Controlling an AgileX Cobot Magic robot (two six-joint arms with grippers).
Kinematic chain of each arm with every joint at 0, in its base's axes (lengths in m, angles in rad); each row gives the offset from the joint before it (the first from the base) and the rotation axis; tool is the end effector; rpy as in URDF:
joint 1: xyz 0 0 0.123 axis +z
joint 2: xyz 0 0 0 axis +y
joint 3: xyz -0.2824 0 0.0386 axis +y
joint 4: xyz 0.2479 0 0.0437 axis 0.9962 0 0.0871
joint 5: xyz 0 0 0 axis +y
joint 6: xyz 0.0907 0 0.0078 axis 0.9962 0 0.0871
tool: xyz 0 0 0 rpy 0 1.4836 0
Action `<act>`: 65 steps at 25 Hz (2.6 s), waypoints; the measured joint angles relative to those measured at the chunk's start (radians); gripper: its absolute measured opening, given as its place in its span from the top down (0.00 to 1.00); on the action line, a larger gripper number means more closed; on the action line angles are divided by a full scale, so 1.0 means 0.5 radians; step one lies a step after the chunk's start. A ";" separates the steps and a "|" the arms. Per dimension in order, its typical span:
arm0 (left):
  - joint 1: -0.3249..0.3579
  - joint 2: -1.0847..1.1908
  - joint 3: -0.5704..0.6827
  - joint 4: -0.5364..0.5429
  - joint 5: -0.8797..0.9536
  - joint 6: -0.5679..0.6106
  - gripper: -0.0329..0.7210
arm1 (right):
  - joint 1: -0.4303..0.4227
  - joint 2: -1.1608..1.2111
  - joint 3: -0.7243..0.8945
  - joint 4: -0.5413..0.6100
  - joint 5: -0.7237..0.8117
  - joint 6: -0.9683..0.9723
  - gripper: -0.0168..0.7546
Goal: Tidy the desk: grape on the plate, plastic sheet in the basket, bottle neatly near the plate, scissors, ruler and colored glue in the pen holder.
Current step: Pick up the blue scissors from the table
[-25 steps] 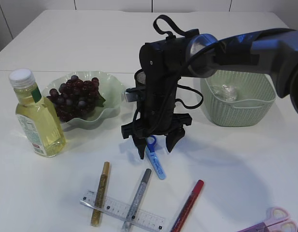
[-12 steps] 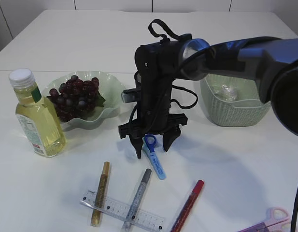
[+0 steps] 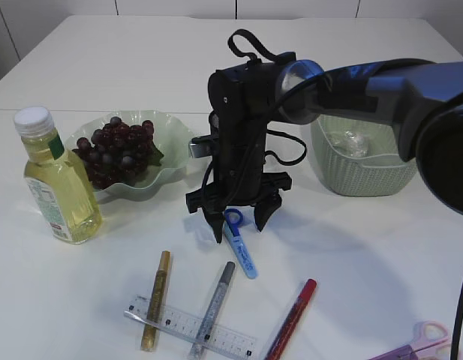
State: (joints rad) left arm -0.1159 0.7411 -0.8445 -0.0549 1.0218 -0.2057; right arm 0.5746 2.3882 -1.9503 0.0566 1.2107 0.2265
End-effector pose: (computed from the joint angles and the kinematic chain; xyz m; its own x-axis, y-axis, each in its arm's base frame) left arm 0.1197 -0.0182 0.3440 -0.7474 -0.1465 -0.6480 -0.0274 0.9814 -0.1903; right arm 0.3971 0.2629 0.1316 -0.9465 -0.3226 0.0033 -0.3220 0.9452 0.0538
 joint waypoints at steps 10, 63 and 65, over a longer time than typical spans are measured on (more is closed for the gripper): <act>0.000 0.000 0.000 0.000 0.000 0.000 0.45 | 0.000 0.013 0.000 0.000 0.003 0.000 0.22; 0.000 0.000 0.000 0.020 0.000 0.000 0.45 | 0.003 0.013 0.041 -0.002 0.009 -0.032 0.46; 0.000 0.000 0.000 0.020 0.000 0.000 0.45 | 0.003 0.013 0.041 -0.002 0.009 -0.032 0.49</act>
State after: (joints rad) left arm -0.1159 0.7411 -0.8445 -0.0451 1.0218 -0.2057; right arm 0.5760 2.3945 -1.9297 0.0554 1.2153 0.2104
